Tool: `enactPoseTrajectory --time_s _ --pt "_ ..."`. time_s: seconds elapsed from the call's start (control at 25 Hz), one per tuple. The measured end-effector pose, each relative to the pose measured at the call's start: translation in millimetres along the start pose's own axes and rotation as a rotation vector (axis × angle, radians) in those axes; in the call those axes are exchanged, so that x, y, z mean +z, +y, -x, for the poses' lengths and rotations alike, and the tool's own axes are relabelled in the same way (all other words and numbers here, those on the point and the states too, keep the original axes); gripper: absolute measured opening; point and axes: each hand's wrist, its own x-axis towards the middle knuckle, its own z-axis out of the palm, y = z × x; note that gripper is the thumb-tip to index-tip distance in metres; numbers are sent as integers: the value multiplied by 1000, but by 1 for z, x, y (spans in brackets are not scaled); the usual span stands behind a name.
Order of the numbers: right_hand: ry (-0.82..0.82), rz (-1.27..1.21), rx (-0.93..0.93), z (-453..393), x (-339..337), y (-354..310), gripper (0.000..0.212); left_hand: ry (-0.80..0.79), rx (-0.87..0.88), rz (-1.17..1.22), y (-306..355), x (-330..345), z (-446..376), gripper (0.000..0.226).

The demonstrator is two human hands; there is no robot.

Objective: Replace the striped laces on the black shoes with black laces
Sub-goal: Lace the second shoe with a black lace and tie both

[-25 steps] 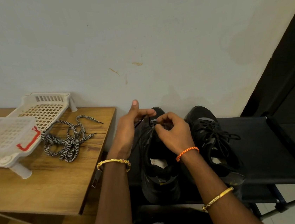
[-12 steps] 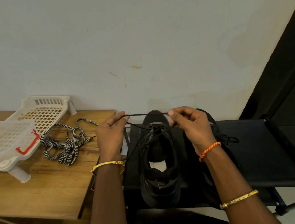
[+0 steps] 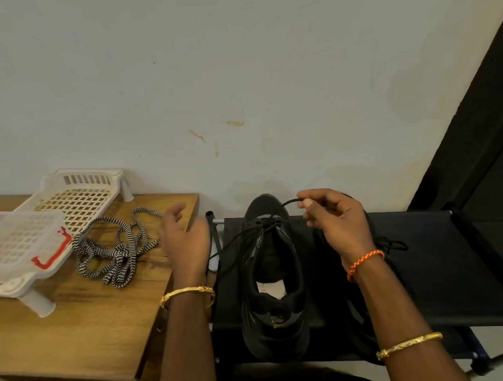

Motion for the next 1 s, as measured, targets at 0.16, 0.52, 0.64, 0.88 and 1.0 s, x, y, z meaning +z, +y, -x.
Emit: enactPoseTrajectory --time_s 0.16,0.52,0.64,0.88,1.0 --pt "-183 46 -71 7 21 -5 13 -593 390 40 10 24 24 18" --pt "41 105 23 -9 -4 14 12 -233 323 -109 -3 22 15 5" --pt "72 54 56 -12 -5 17 19 -101 294 -129 -4 20 13 11" --pt "103 16 71 -8 -5 15 12 21 186 -152 -2 17 16 6" --pt "59 140 29 -7 -1 15 15 -17 259 -269 0 17 17 26"
